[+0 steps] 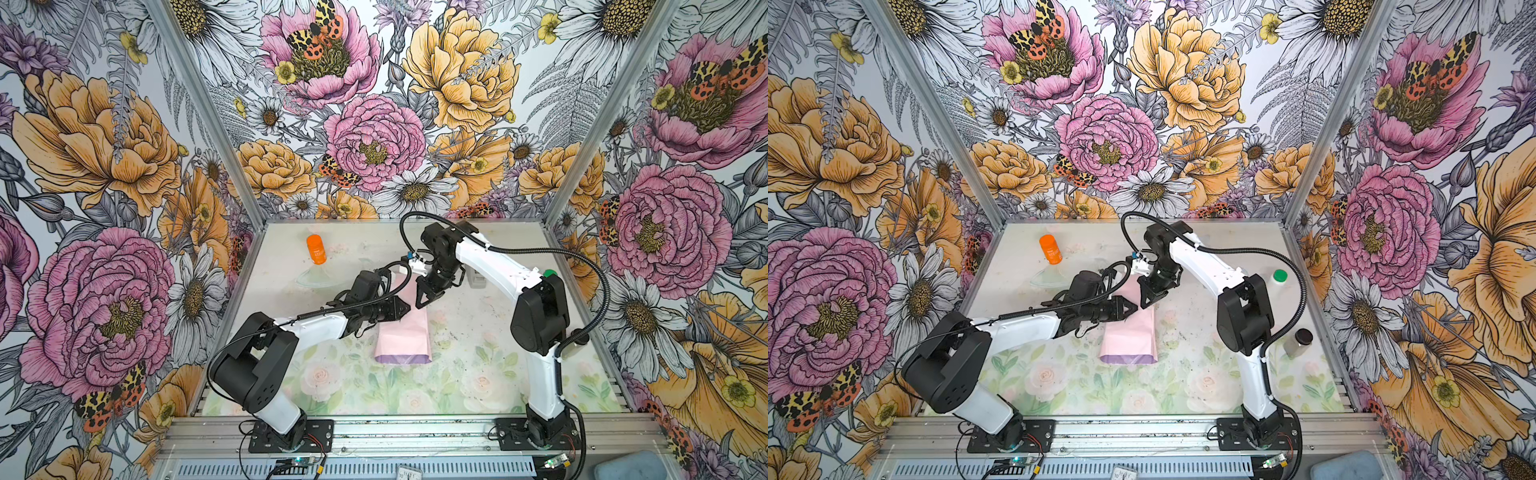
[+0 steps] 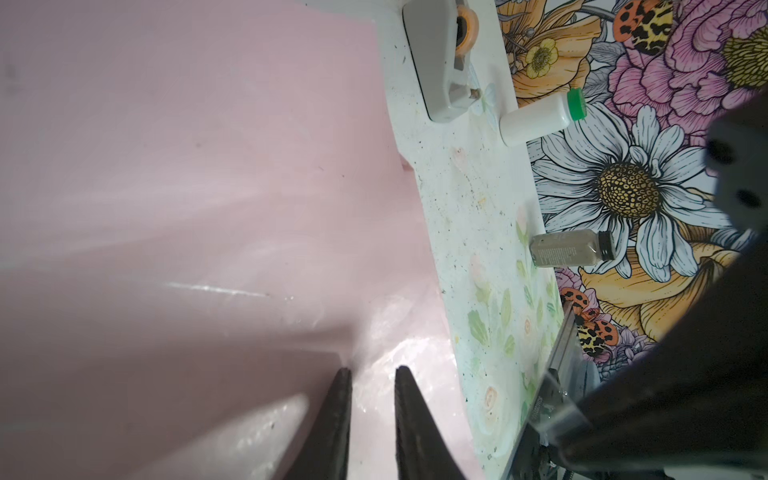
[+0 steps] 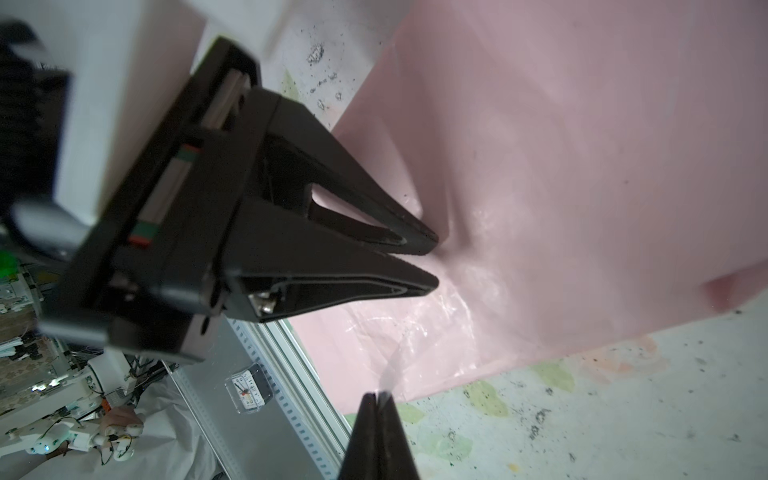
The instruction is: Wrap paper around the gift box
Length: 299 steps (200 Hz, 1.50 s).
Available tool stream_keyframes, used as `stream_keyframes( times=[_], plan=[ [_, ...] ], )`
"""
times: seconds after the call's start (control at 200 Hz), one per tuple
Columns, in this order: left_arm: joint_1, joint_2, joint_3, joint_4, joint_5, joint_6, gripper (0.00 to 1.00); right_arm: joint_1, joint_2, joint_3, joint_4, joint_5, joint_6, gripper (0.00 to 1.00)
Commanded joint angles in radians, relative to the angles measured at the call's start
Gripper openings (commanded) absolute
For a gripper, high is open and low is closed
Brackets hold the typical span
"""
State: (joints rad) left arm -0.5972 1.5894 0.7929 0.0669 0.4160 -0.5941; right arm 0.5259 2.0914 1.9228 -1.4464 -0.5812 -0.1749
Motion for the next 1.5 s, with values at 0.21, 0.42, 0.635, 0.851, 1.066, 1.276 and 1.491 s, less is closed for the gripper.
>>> stream_keyframes(
  times=[0.21, 0.42, 0.635, 0.851, 1.066, 1.276, 1.491],
  plan=[
    [0.008, -0.013, -0.021, -0.09, -0.038, 0.022, 0.22, -0.033, 0.051, -0.049, -0.007, 0.009, -0.016, 0.0],
    [0.006, -0.012, -0.022, -0.09, -0.039, 0.021, 0.22, -0.053, 0.059, -0.081, -0.006, 0.015, -0.013, 0.0],
    [0.007, -0.014, -0.024, -0.09, -0.039, 0.021, 0.22, -0.059, 0.072, -0.093, -0.007, 0.017, -0.009, 0.0],
    [0.007, -0.016, -0.025, -0.09, -0.042, 0.021, 0.22, -0.062, 0.085, -0.088, -0.006, 0.014, -0.009, 0.0],
    [0.007, -0.019, -0.025, -0.09, -0.045, 0.022, 0.22, -0.064, 0.097, -0.086, -0.003, 0.015, -0.008, 0.0],
    [0.007, -0.017, -0.023, -0.089, -0.045, 0.022, 0.22, -0.067, 0.105, -0.084, 0.0, 0.017, -0.006, 0.0],
    [0.007, -0.016, -0.021, -0.089, -0.045, 0.021, 0.22, -0.07, 0.1, -0.081, 0.012, 0.027, 0.002, 0.07]
  ],
)
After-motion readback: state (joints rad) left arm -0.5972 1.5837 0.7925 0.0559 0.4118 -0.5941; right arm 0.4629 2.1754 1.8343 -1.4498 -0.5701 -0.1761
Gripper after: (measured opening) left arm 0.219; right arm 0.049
